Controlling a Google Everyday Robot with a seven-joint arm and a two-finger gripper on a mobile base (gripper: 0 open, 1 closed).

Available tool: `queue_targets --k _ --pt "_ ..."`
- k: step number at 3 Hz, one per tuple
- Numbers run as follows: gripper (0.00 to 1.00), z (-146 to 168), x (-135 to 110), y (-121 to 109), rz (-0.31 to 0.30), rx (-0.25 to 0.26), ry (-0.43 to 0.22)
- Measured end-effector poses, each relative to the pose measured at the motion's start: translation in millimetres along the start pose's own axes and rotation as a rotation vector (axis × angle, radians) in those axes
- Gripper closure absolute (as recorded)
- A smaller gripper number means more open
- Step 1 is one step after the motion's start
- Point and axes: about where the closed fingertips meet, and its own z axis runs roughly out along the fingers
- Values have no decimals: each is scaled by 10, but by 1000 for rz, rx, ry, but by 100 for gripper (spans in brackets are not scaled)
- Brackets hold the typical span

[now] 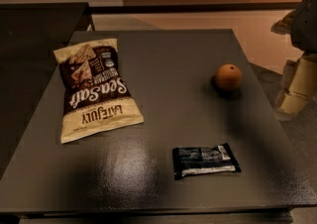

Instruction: Move orange near brown chip bag

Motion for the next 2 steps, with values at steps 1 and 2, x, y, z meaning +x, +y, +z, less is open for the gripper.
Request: queue_targets --k 1,2 --pt "0 0 -8 -21 8 8 -7" --pt "0 58 17 -117 45 24 -21"
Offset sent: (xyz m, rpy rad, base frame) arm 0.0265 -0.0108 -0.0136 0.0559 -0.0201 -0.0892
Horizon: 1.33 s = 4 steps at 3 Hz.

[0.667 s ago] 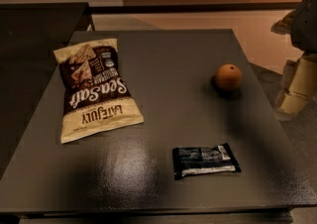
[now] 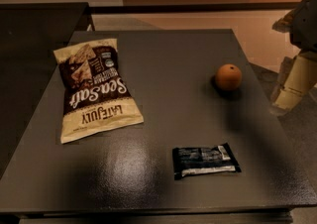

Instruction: Move orange near brown chip bag

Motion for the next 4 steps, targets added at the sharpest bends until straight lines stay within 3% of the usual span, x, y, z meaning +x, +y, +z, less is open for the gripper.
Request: queue_targets --k 2,4 --pt "0 303 -11 -353 69 29 -60" --pt "0 789 -163 -547 115 -13 -154"
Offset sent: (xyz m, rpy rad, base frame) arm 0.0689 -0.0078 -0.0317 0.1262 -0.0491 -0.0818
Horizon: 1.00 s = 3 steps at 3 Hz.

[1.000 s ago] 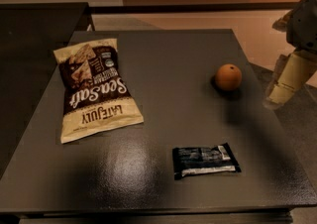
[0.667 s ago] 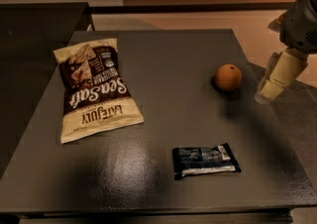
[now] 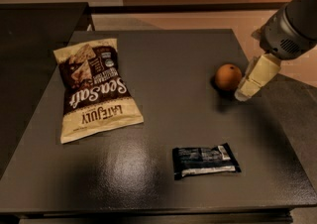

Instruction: Move orange near brown chip bag

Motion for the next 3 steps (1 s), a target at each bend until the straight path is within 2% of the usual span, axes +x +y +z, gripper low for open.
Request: queue_targets --k 3 --pt "0 605 62 -98 80 -59 -34"
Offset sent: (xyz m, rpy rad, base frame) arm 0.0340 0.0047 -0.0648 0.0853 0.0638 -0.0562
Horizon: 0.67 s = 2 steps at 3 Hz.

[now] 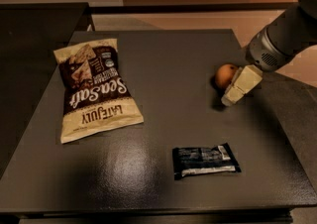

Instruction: Move orange near brown chip bag

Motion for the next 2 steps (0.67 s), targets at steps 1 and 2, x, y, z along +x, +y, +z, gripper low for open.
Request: queue_targets --k 1,2 --pt "0 71 2 -5 9 -10 -4" --pt "18 137 -17 32 15 -37 -20"
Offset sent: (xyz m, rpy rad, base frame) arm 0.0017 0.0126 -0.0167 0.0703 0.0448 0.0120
